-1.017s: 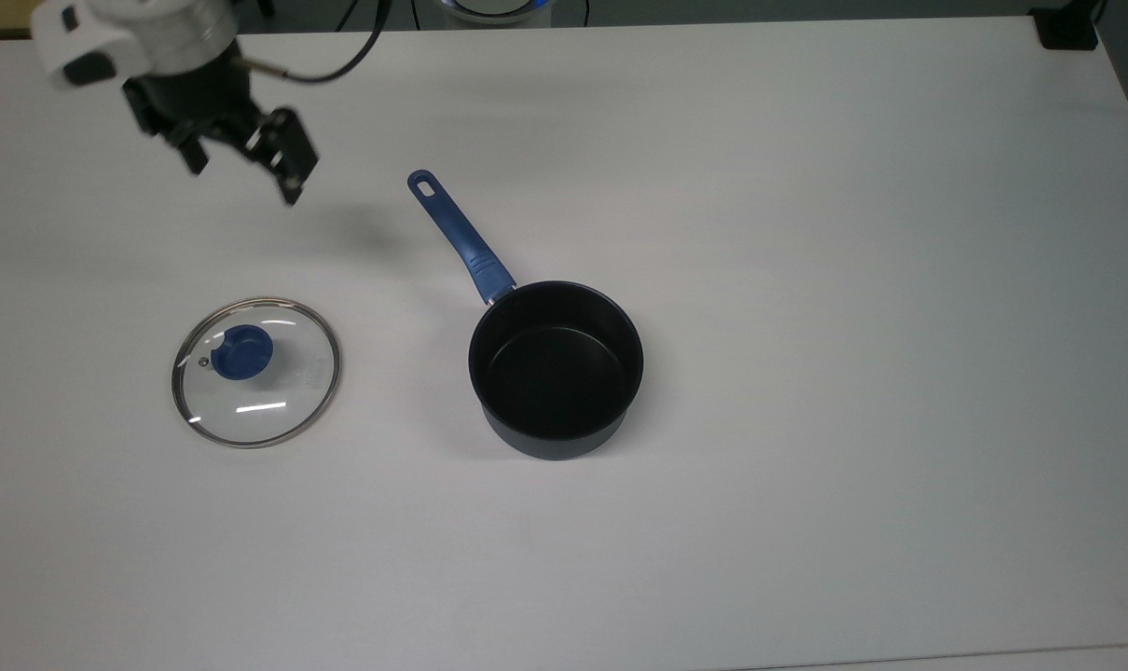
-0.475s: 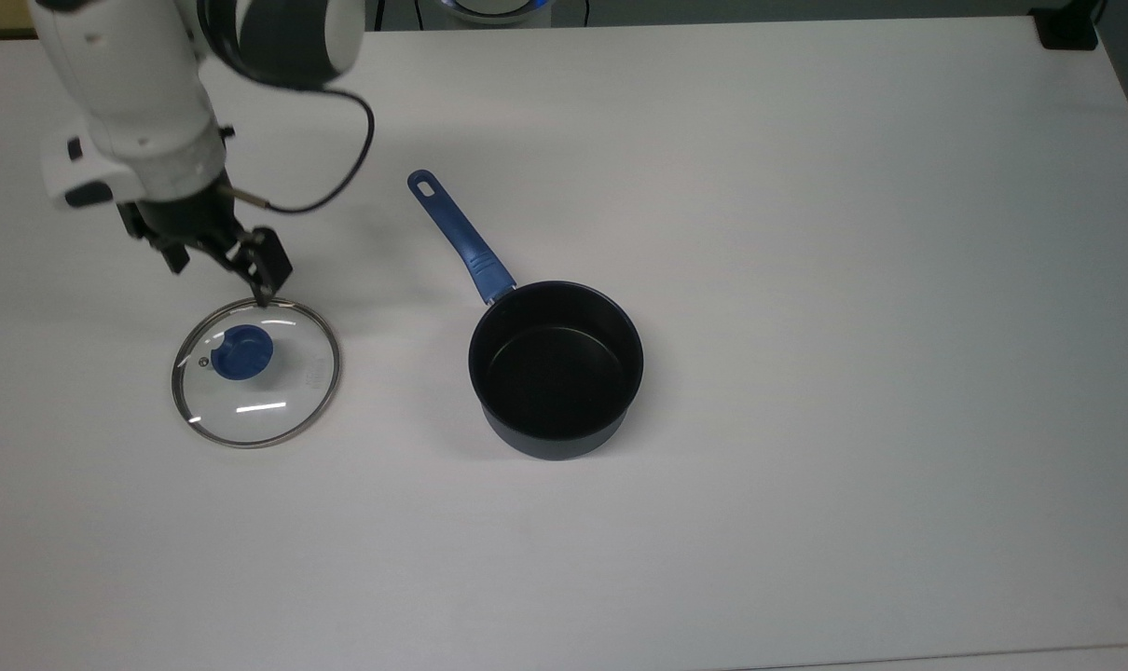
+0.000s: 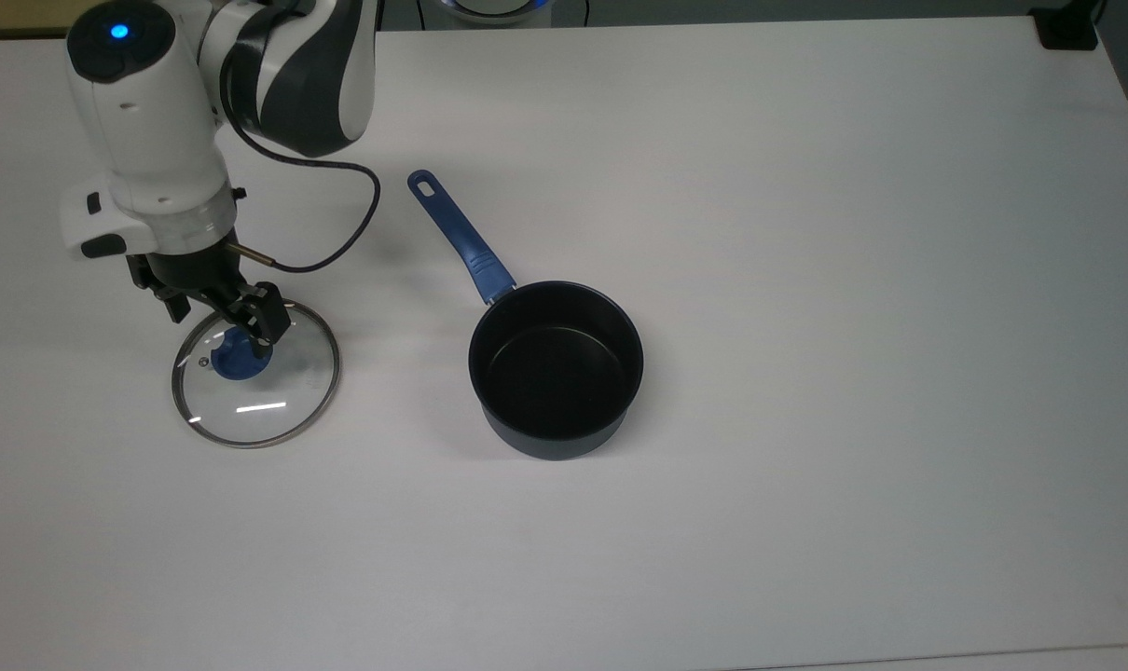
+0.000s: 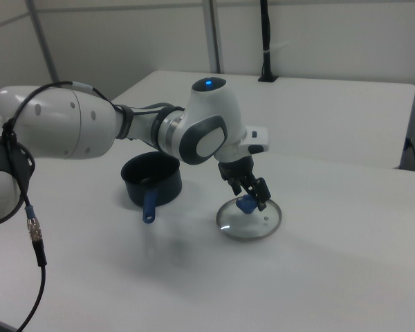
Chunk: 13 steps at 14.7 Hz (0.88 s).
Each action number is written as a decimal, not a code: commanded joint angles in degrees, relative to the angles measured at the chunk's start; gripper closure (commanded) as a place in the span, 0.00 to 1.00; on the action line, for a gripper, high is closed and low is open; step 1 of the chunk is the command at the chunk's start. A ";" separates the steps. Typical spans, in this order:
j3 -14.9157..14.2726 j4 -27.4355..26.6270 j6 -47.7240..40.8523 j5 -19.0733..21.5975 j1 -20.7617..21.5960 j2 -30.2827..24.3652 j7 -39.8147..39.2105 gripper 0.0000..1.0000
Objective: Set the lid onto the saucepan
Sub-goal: 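Move the gripper over the glass lid and lower toward its blue knob, then close the gripper on the blue knob of the glass lid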
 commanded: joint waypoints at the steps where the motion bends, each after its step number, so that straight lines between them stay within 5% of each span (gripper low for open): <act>1: -0.46 0.71 1.01 0.92 0.72 1.76 0.92 0.00; 7: -0.38 0.71 2.50 0.83 0.89 2.47 1.01 0.11; 13: -0.29 0.80 2.50 0.75 1.51 2.64 2.50 0.09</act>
